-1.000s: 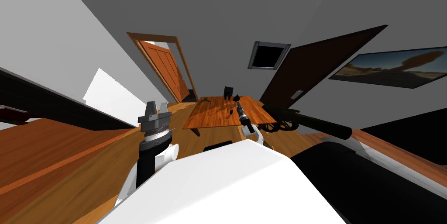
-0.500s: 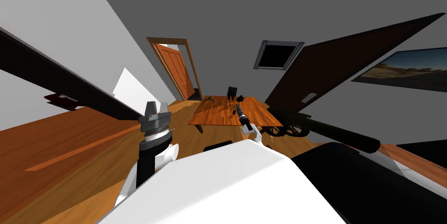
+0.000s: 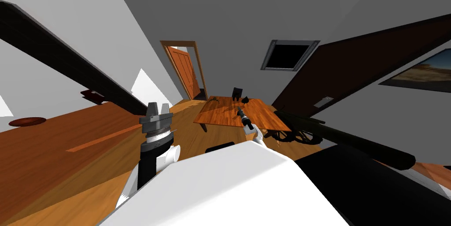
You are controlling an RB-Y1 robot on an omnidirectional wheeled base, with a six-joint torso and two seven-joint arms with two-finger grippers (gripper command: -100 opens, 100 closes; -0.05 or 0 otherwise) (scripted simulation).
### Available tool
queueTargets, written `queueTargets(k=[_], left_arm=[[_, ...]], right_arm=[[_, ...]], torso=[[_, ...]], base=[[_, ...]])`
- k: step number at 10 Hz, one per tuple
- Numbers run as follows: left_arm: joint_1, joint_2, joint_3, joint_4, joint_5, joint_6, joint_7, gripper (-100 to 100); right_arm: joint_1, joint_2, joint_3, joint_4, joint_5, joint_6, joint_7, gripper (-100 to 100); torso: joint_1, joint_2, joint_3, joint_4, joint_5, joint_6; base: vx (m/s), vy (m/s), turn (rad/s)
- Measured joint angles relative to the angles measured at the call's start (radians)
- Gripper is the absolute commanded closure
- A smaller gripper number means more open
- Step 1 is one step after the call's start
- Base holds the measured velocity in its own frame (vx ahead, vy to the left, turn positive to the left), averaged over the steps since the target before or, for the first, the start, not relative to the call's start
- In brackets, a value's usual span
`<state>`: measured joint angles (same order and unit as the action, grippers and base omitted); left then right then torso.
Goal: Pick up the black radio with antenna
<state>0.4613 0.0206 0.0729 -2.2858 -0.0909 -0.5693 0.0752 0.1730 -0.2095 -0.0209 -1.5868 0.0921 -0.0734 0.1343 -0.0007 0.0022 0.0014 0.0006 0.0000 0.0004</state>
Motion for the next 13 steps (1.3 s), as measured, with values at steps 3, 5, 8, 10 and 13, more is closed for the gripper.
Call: queueTargets(k=[3,5,8,10,13], left_arm=[[0.0,0.0,0.0,0.0,0.0,0.0,0.0,0],[0.0,0.0,0.0,0.0,0.0,0.0,0.0,0],[0.0,0.0,0.0,0.0,0.0,0.0,0.0,0],[0.0,0.0,0.0,0.0,0.0,0.0,0.0,0],[0.0,0.0,0.0,0.0,0.0,0.0,0.0,0]], right_arm=[[-0.028,-0.013,-0.008,0.089,0.004,0.054,0.036,-100],[-0.057,-0.027,-0.017,0.151,0.006,0.081,0.058,-100],[-0.084,-0.038,-0.025,0.23,0.01,0.12,0.081,-100],[-0.104,-0.05,-0.031,0.281,0.01,0.134,0.096,-100],[-0.159,-0.067,-0.045,0.4,0.015,0.171,0.129,-100]], torso=[[-0.001,0.0,0.0,0.0,0.0,0.001],[-0.001,0.0,0.0,0.0,0.0,0.001],[-0.001,-0.001,-0.001,0.0,0.0,0.001],[-0.001,-0.001,-0.001,0.0,0.0,0.0],[-0.002,-0.001,-0.001,0.0,0.0,0.001]], base=[[-0.031,0.003,0.204],[-0.021,-0.005,0.06],[-0.013,-0.002,0.124],[-0.016,-0.006,0.178],[-0.021,-0.014,0.206]])
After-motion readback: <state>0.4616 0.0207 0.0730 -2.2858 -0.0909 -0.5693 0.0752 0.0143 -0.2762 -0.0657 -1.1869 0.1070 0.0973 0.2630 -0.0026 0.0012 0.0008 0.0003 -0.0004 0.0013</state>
